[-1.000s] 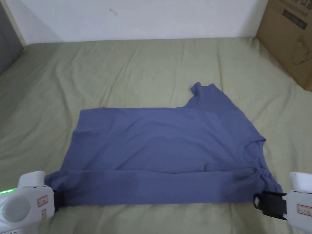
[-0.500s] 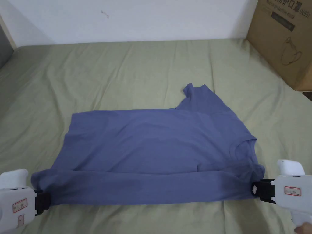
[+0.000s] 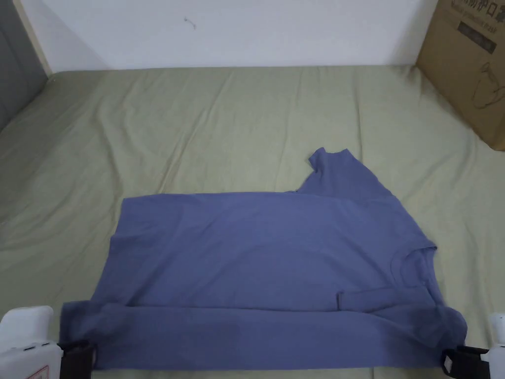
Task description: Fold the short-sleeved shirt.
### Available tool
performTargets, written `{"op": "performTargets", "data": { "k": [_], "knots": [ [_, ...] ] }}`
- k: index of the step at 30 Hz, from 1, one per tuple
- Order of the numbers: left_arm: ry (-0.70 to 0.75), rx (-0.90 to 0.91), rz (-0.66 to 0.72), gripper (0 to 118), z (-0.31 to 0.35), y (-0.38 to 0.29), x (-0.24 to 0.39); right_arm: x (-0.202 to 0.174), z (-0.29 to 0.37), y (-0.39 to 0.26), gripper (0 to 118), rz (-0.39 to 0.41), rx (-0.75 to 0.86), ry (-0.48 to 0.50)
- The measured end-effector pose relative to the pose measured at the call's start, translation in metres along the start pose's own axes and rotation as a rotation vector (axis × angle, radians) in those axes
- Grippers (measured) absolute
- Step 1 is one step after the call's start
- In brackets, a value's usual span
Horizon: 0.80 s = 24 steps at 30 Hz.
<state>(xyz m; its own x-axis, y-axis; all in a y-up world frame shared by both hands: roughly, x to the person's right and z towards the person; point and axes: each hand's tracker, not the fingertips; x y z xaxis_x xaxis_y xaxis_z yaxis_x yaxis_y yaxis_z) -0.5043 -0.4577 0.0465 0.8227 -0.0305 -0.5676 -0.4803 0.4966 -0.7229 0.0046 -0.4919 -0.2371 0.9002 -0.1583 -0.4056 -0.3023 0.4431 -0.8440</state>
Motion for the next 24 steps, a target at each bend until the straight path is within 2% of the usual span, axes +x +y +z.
{"op": "performTargets", "data": {
  "k": [1,2,5,6,7,8,9,10,11,13,14,17,19,22,24],
  "knots": [
    [-0.001,0.029,-0.013,98,-0.004,0.004,-0.003,-0.002,0.001,0.004,48,0.006,0.005,-0.062],
    [-0.016,0.073,-0.018,104,0.001,0.008,-0.003,-0.004,0.004,0.009,68,0.023,0.014,-0.079],
    [-0.032,0.113,-0.021,102,0.016,0.031,0.005,-0.007,0.021,0.033,68,0.018,0.1,-0.009],
    [-0.047,0.125,-0.017,95,0.017,0.039,0.006,-0.01,0.026,0.045,68,0.025,0.119,0.022],
    [-0.082,0.159,-0.001,78,0.018,0.047,0.008,-0.013,0.03,0.057,65,0.033,0.141,0.049],
    [-0.099,0.18,0.011,35,0.018,0.053,0.012,-0.017,0.03,0.067,46,0.044,0.159,0.055],
    [-0.118,0.184,0.02,3,0.017,0.059,0.017,-0.022,0.03,0.074,14,0.047,0.167,0.042],
    [-0.125,0.174,0.022,0,0.009,0.065,0.02,-0.03,0.029,0.082,0,0.046,0.177,0.034],
    [-0.122,0.177,0.023,0,0.003,0.066,0.023,-0.034,0.024,0.089,0,0.031,0.193,0.028],
    [-0.153,0.14,0.023,0,-0.009,0.072,0.03,-0.037,0.009,0.096,0,-0.034,0.114,0.102],
    [-0.155,0.137,0.041,0,-0.015,0.072,0.031,-0.037,0.0,0.096,0,-0.057,0.125,0.113],
    [-0.156,0.096,0.068,0,-0.027,0.08,0.035,-0.048,-0.018,0.107,0,-0.032,0.095,0.104],
    [-0.153,0.098,0.056,0,-0.032,0.086,0.034,-0.041,-0.034,0.127,0,-0.02,0.083,0.113],
    [-0.147,0.091,0.056,0,-0.038,0.106,0.036,-0.039,-0.051,0.175,0,-0.012,0.094,0.118],
    [-0.166,0.084,0.073,0,-0.044,0.12,0.034,-0.041,-0.065,0.212,0,0.021,0.114,0.083]
  ]
}}
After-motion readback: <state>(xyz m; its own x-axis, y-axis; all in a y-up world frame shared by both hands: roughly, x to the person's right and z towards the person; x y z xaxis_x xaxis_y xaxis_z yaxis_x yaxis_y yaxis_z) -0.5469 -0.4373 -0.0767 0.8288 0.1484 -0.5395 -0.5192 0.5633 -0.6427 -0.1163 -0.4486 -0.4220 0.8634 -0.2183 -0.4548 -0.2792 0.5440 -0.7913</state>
